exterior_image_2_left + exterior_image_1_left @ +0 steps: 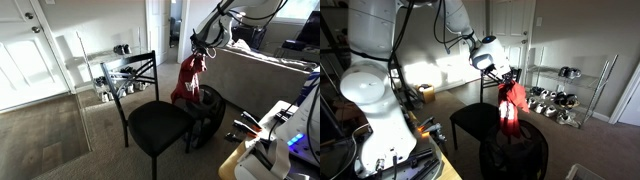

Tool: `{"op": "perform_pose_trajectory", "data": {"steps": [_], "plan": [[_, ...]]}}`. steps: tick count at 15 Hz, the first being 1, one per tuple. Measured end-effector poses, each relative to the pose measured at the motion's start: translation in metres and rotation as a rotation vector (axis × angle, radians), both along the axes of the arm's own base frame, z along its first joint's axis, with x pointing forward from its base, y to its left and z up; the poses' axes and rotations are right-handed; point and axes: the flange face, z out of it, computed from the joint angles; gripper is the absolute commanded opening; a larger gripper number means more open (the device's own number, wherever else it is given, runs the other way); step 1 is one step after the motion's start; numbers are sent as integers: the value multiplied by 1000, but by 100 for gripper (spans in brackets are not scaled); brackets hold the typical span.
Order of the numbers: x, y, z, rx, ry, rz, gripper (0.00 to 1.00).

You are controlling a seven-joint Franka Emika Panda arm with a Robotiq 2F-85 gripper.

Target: Take the orange clothing off of the table and put it into the laundry basket

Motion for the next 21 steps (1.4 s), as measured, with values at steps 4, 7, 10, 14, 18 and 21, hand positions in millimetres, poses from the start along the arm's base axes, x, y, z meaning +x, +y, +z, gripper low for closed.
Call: {"op": "perform_pose_trajectory", "data": {"steps": [4, 7, 10, 14, 18, 21], "plan": [[-5, -15, 7, 64, -22, -67, 7], [-15, -24, 10, 134, -34, -127, 7], [-28, -41, 19, 187, -55, -188, 6], [-47, -70, 27, 216, -78, -269, 11], [-50, -72, 27, 217, -80, -278, 11], [-49, -71, 27, 218, -81, -276, 11]]}}
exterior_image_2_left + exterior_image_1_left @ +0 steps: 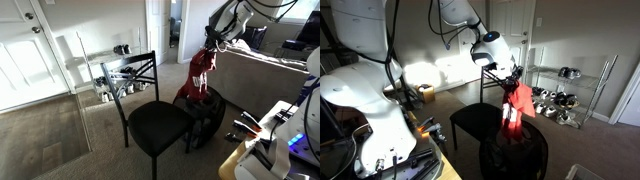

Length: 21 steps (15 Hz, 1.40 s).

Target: Take the orange clothing off of the table and put it into the laundry basket

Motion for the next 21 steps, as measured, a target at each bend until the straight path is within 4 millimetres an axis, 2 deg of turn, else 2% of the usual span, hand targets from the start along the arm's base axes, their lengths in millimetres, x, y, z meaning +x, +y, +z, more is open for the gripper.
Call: {"op": "perform_pose_trajectory", "data": {"steps": [1, 9, 12, 16, 21], "plan": [[0, 0, 0, 0, 0, 0, 7], [2, 6, 3, 15, -11, 13, 7], [0, -1, 7, 12, -20, -2, 7], [-15, -16, 1, 23, -8, -42, 7], [-41, -22, -9, 24, 23, 7, 7]]}}
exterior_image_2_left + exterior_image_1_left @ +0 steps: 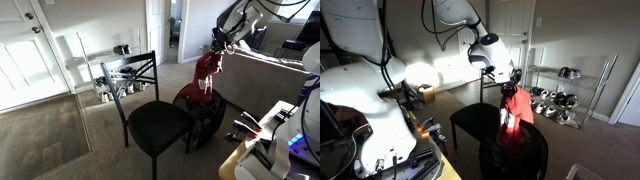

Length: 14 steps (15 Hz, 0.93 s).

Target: Take the orange clothing off of the table and put it into the laundry basket

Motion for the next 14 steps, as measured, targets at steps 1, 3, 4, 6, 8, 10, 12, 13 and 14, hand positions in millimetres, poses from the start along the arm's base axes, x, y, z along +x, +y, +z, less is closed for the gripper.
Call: {"op": "perform_pose_trajectory", "data": {"steps": [1, 3, 4, 6, 8, 10, 12, 13, 14], "plan": [[-5, -1, -2, 0, 5, 6, 11], [-15, -2, -5, 2, 14, 13, 38], [-20, -2, -8, 5, 21, 15, 44], [-28, 1, -13, 11, 35, 20, 56], [-31, 7, -18, 15, 48, 32, 69], [-34, 15, -23, 18, 61, 51, 82], [-33, 27, -28, 36, 79, 91, 95], [-31, 35, -32, 53, 89, 121, 98], [-27, 44, -37, 77, 101, 157, 100]]}}
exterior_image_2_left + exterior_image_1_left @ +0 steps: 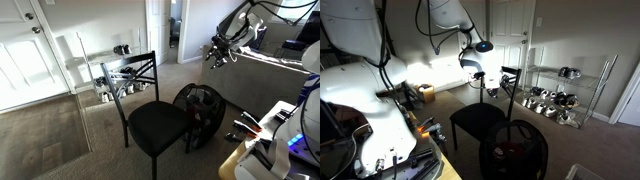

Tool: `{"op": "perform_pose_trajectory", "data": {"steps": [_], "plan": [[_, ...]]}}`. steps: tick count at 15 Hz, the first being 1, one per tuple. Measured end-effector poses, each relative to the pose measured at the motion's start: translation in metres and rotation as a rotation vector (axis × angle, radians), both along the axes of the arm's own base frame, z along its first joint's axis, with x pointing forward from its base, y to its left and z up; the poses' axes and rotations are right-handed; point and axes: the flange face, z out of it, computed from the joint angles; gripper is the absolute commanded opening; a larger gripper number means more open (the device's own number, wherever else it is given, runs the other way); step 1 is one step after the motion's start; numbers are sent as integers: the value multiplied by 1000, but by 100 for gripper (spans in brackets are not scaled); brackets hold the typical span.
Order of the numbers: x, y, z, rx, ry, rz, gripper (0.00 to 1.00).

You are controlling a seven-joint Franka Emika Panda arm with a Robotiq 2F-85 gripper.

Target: Take the orange clothing off of the table and put it into the laundry basket

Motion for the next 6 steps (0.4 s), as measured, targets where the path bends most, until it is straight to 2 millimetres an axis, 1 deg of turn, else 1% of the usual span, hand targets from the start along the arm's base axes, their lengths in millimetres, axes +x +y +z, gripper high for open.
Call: {"op": "perform_pose_trajectory", "data": {"steps": [1, 3, 4, 6], "plan": [[4, 11, -5, 24, 12, 42, 89], [13, 31, -13, 60, 29, 112, 100], [16, 37, -15, 65, 30, 126, 100], [17, 39, -16, 69, 31, 130, 100]]}}
